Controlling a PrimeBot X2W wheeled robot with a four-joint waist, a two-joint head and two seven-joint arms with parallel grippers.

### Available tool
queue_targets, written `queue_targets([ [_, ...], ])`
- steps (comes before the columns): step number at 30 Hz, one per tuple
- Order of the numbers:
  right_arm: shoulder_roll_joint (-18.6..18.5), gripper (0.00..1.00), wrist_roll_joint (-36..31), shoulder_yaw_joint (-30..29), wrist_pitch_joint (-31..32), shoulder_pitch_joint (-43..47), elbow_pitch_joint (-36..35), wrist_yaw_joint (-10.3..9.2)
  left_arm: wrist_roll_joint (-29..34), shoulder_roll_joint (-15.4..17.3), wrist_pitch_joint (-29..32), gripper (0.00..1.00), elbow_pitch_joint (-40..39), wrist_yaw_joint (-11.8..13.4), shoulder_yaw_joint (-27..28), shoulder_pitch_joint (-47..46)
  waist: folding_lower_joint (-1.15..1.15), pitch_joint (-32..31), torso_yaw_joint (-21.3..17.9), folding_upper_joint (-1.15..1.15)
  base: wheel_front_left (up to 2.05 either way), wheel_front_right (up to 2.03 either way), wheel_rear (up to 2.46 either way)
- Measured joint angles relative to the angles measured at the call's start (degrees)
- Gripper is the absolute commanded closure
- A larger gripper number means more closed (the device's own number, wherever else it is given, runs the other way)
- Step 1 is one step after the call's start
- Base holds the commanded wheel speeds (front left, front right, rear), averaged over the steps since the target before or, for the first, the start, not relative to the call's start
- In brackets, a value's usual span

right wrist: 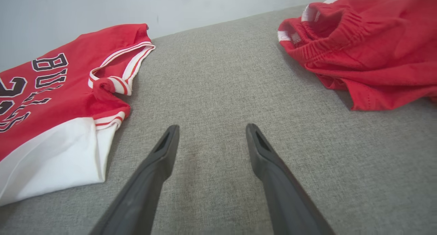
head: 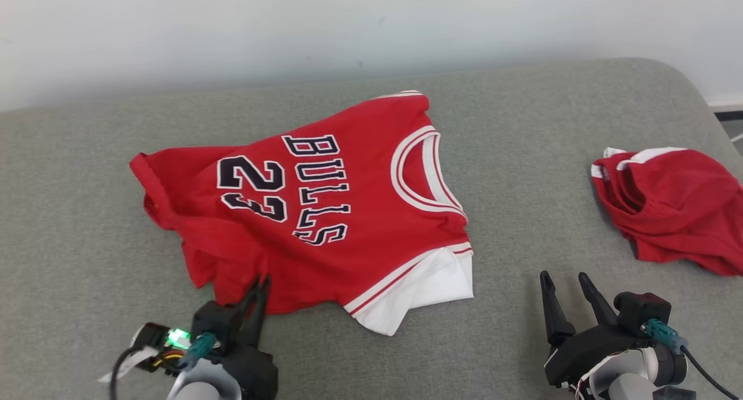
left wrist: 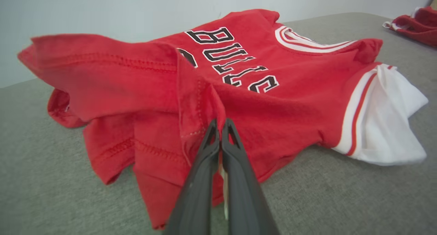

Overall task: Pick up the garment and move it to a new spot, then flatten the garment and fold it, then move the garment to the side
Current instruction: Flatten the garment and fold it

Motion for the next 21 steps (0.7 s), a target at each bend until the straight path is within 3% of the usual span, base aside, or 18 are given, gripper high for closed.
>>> queue_targets([
  [1, -0.1, 0.0, 0.1, 0.0, 0.0, 0.0, 0.0, 0.0, 0.1, 0.0, 0.0, 0.77, 1.0, -0.2, -0.8, -0.6, 0.0, 0.1, -0.3, 0.0, 0.0, 0.0, 0.0],
  [2, -0.1, 0.0, 0.1, -0.1, 0.0, 0.0, 0.1, 0.0, 0.1, 0.0, 0.0, 0.0, 2.2, -0.4, -1.5, -1.1, 0.0, 0.3, -0.6, 0.0, 0.0, 0.0, 0.0],
  [13, -0.3, 0.0, 0.3, -1.5, 0.0, 0.7, 0.3, 0.0, -3.1, -0.3, 0.0, 0.0, 0.6, -1.4, -8.2, -1.1, 0.0, 0.7, -0.3, 0.0, 0.0, 0.0, 0.0],
  [21, 0.4, 0.0, 0.0, -1.3, 0.0, 0.5, 0.1, 0.0, -5.7, -0.2, 0.0, 0.0, -4.8, 1.1, -5.6, 0.9, 0.0, 0.8, 1.5, 0.0, 0.0, 0.0, 0.0],
])
